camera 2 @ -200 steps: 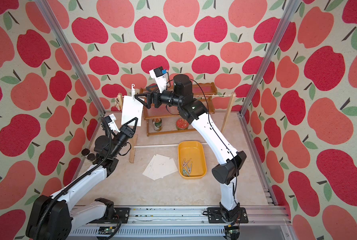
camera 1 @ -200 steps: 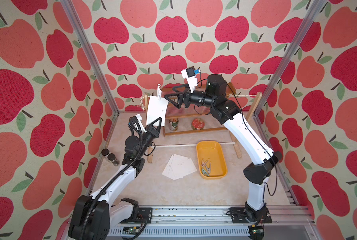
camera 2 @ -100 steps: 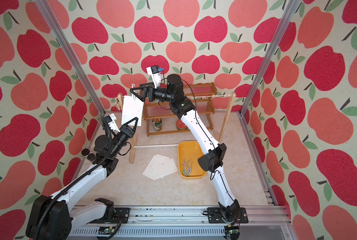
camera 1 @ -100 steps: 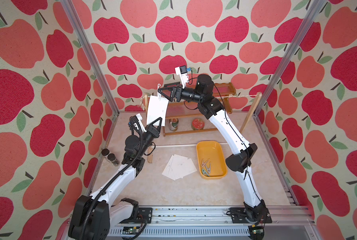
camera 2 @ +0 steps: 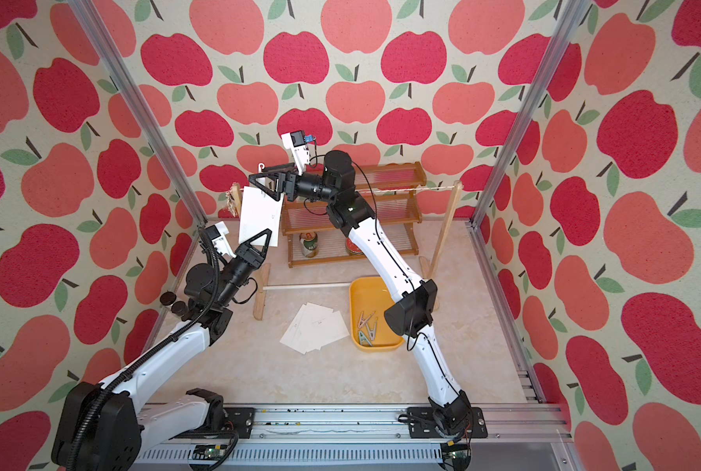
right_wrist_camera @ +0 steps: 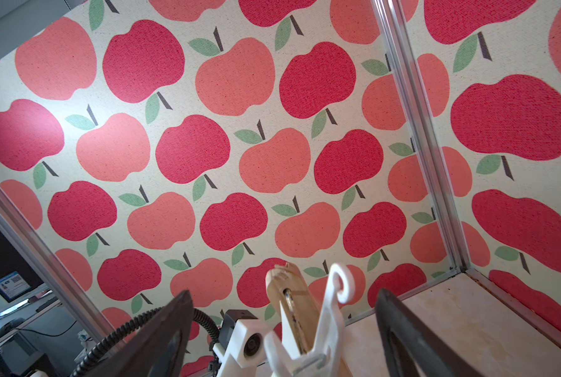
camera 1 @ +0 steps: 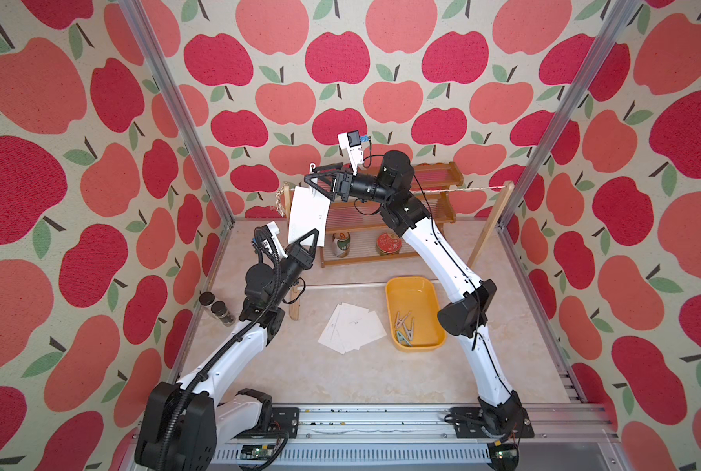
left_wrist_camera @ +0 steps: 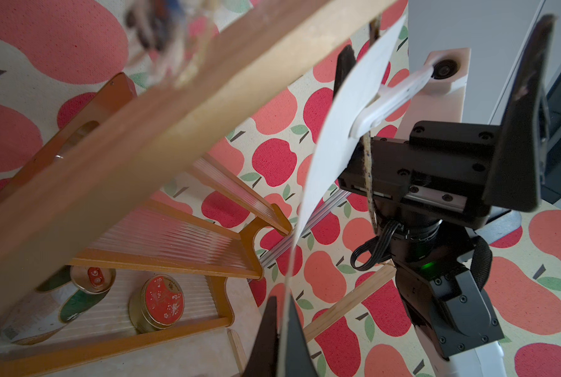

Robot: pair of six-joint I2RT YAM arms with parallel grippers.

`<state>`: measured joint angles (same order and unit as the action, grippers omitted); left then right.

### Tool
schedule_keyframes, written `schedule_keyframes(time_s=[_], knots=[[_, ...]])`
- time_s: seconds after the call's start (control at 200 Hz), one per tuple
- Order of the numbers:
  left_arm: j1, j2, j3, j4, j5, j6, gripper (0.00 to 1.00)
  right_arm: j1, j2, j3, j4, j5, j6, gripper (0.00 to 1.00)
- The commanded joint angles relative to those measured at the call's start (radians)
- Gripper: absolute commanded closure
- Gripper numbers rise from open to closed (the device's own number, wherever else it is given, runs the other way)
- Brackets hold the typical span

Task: Remove the postcards from the strings
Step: Remove the clamp from the clothesline.

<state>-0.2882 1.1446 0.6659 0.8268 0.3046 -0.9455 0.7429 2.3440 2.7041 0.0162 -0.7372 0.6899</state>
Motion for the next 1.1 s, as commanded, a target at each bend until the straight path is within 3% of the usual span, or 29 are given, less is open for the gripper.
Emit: schedule_keyframes(time_s=[0.0, 0.19, 0.33, 0.865, 1.095], knots=[[0.005, 0.005, 0.043, 0.04, 0.022, -0.016, 1.0, 0.009, 0.021, 0.032, 0.055, -0.04, 0.026, 0.22], [0.009, -0.004, 0.04, 0.043, 0.026, -0.025, 1.0, 0.009, 0.013, 0.024, 0.047, -0.05, 0.013, 0.39], [0.01, -0.002, 0.037, 0.059, 0.027, -0.043, 1.0, 0.009, 0.014, 0.021, 0.037, -0.044, -0.002, 0.45], [0.014, -0.011, 0.04, 0.069, 0.06, -0.067, 1.0, 0.019, 0.012, 0.018, 0.005, -0.004, -0.052, 0.48], [0.014, -0.009, 0.04, 0.07, 0.067, -0.079, 1.0, 0.019, 0.006, 0.017, 0.009, 0.015, -0.055, 0.61]])
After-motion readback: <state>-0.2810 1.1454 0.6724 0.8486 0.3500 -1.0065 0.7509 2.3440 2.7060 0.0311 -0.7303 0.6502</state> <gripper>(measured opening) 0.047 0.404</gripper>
